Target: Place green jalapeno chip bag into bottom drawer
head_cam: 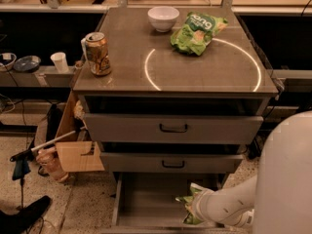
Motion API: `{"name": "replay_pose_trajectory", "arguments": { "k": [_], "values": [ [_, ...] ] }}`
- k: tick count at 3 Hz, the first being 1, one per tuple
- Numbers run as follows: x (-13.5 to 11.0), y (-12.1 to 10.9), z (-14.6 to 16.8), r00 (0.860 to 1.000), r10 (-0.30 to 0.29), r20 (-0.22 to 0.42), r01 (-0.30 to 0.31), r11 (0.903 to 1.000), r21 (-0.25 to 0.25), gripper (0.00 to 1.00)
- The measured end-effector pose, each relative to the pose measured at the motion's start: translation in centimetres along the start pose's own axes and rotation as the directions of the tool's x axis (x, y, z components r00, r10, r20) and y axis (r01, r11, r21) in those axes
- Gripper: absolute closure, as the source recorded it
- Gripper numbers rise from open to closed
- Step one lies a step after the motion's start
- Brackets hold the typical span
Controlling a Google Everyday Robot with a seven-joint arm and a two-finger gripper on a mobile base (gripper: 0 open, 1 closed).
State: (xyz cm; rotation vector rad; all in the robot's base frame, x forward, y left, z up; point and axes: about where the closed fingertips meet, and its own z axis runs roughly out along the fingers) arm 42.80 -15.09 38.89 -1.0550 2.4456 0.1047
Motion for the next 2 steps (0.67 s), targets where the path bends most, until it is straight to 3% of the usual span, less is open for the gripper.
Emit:
{"name": "replay_pose_trajectory", "arguments": {
  "k": [2],
  "values": [
    [-0.7,-0.3,2.6,1.000,-0.011,-0.007,0.011,0.9999,0.011,1.00]
  ]
}}
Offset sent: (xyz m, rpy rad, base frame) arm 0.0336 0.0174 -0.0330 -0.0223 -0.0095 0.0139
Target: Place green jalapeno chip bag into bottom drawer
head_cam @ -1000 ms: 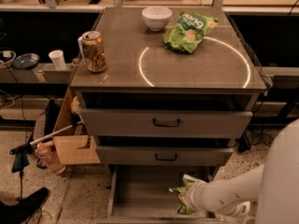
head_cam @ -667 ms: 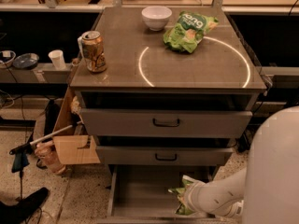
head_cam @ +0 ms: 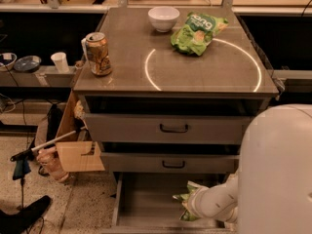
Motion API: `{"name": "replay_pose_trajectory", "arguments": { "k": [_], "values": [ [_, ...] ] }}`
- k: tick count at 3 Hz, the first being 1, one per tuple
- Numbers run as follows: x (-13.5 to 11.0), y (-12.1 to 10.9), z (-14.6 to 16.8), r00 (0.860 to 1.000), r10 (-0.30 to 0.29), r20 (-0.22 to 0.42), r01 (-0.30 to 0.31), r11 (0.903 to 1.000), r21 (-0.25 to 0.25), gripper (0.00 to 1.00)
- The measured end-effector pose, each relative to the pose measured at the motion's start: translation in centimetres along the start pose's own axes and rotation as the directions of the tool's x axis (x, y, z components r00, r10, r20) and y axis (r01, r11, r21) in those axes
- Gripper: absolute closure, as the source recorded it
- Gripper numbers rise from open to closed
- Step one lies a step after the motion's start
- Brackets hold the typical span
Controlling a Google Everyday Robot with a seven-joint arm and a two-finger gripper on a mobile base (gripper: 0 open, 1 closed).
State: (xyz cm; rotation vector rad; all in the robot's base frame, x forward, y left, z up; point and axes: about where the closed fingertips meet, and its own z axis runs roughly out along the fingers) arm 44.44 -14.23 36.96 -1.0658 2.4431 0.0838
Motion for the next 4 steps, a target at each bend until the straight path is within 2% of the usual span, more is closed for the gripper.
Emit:
{"name": "replay_pose_trajectory", "arguments": {
  "k": [2,3,4],
  "values": [
    [-1.6,-0.1,3.2,1.000,-0.023,-0.012,0.023,0.9997,-0.013,1.00],
    [-1.2,0.6,5.9,0.998,-0.032,-0.048,0.030,0.9986,-0.042,1.00],
    [-1.2,0.6,5.9,0.998,-0.032,-0.048,0.030,0.9986,-0.042,1.00]
  ]
}}
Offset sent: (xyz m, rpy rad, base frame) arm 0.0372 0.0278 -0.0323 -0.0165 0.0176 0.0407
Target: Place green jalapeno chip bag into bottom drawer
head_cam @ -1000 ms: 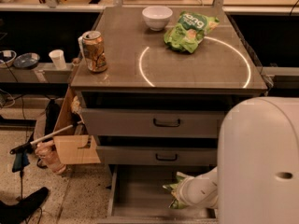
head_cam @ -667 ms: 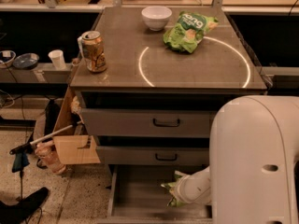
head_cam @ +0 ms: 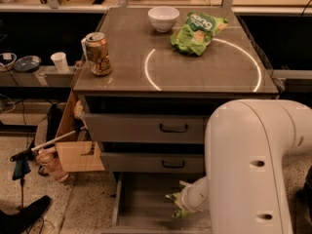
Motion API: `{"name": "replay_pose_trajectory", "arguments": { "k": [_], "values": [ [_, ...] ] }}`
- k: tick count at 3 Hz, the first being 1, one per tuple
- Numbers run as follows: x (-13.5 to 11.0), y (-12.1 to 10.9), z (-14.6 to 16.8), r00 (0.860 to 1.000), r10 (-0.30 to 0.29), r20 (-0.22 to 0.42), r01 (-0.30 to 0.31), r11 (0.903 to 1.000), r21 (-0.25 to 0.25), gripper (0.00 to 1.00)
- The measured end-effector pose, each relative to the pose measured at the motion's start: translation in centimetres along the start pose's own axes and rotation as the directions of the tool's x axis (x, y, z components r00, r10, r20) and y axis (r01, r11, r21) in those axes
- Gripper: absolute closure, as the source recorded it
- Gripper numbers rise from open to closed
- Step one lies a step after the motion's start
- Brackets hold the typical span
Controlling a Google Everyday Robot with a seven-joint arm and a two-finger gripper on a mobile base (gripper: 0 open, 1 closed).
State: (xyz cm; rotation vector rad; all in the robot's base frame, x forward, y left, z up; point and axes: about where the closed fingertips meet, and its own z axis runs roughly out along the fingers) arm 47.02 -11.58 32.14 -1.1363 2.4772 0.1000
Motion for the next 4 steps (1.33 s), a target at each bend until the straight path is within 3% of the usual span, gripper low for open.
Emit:
{"name": "replay_pose_trajectory", "arguments": {
  "k": [2,4],
  "values": [
    [-0.3,-1.3,2.7,0.998,-0.024,0.060,0.025,0.9996,-0.015,1.00],
    [-0.1,-2.6,4.9,0.990,-0.042,0.137,0.053,0.9955,-0.078,1.00]
  ]
}}
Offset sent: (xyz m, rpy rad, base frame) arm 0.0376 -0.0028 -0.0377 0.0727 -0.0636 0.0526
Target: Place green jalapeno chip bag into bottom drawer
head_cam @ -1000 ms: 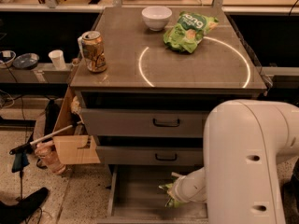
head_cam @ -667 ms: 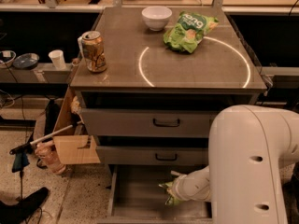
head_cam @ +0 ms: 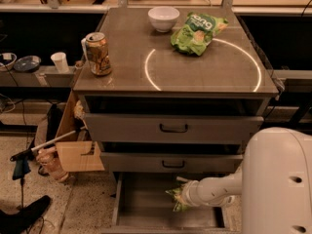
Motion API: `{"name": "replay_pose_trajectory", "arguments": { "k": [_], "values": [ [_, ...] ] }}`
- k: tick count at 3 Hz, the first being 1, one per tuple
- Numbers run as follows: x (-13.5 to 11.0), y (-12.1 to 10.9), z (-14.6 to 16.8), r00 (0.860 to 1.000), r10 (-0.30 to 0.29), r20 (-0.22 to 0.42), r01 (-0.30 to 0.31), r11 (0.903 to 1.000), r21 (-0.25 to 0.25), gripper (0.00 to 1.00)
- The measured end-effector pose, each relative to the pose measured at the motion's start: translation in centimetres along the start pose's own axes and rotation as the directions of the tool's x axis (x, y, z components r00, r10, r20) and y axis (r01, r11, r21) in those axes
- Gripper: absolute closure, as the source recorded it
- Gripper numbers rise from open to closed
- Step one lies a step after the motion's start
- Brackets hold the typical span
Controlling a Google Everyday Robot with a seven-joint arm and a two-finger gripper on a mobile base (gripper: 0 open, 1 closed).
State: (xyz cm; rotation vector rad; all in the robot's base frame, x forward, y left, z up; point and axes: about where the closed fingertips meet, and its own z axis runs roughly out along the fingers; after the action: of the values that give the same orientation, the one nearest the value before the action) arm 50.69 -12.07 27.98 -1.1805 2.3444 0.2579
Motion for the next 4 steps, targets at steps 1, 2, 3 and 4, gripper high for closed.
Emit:
{"name": "replay_pose_trajectory", "arguments": {
  "k": [1,2,3,4],
  "values": [
    [0.7,-1.0,2.3,1.000,-0.003,-0.024,0.002,1.0000,-0.008,1.00],
    [0.7,-1.0,2.3,1.000,-0.003,-0.024,0.002,1.0000,-0.008,1.00],
    [1.7,-0.3,4.0,0.999,0.029,-0.037,-0.029,0.9996,0.000,1.00],
    [2.6,0.2,5.4,0.997,0.055,-0.051,-0.055,0.9985,0.002,1.00]
  ]
}}
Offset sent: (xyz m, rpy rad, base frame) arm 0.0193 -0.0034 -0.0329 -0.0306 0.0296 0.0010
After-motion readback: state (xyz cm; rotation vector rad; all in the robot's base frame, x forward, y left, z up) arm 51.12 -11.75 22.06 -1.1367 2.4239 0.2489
